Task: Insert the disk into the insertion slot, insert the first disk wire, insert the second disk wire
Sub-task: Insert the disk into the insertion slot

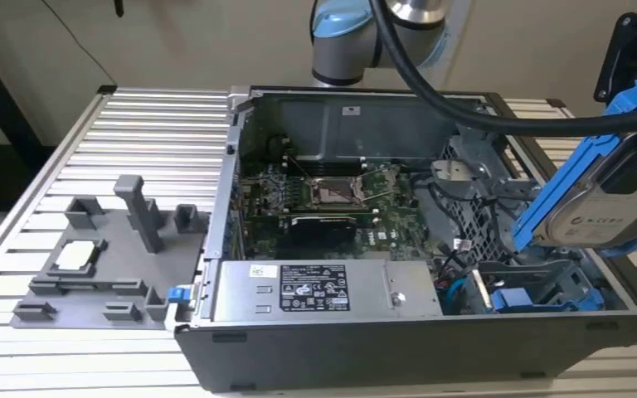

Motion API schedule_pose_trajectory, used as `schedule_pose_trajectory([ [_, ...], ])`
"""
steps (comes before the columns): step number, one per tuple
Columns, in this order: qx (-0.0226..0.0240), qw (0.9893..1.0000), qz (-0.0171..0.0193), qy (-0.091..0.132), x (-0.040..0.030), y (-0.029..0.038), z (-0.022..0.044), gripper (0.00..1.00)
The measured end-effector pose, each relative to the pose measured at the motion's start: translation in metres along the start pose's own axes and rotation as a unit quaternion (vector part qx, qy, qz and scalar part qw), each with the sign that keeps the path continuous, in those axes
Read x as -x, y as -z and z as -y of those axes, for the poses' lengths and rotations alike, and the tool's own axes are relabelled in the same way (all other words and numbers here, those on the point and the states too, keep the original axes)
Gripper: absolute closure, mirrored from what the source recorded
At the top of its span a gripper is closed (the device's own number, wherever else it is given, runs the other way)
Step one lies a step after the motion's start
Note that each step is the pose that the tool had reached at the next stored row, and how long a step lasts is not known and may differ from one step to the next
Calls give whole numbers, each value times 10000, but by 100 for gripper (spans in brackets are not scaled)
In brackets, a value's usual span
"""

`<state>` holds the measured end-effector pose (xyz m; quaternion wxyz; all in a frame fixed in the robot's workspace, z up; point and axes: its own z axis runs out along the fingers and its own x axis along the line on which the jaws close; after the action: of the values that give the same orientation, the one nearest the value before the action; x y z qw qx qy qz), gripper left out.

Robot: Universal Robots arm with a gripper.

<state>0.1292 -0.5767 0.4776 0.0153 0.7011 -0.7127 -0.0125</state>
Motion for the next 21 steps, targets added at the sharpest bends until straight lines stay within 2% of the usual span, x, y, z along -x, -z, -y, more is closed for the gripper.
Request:
schedule_pose_trajectory([
  [5, 0, 10000, 4, 0, 0, -15, 1, 67],
  [9, 0, 10000, 12, 1, 0, -85, 4, 67],
  [14, 1, 10000, 51, 2, 1, -175, 8, 67],
  [21, 1, 10000, 54, 2, 1, -303, 14, 67],
])
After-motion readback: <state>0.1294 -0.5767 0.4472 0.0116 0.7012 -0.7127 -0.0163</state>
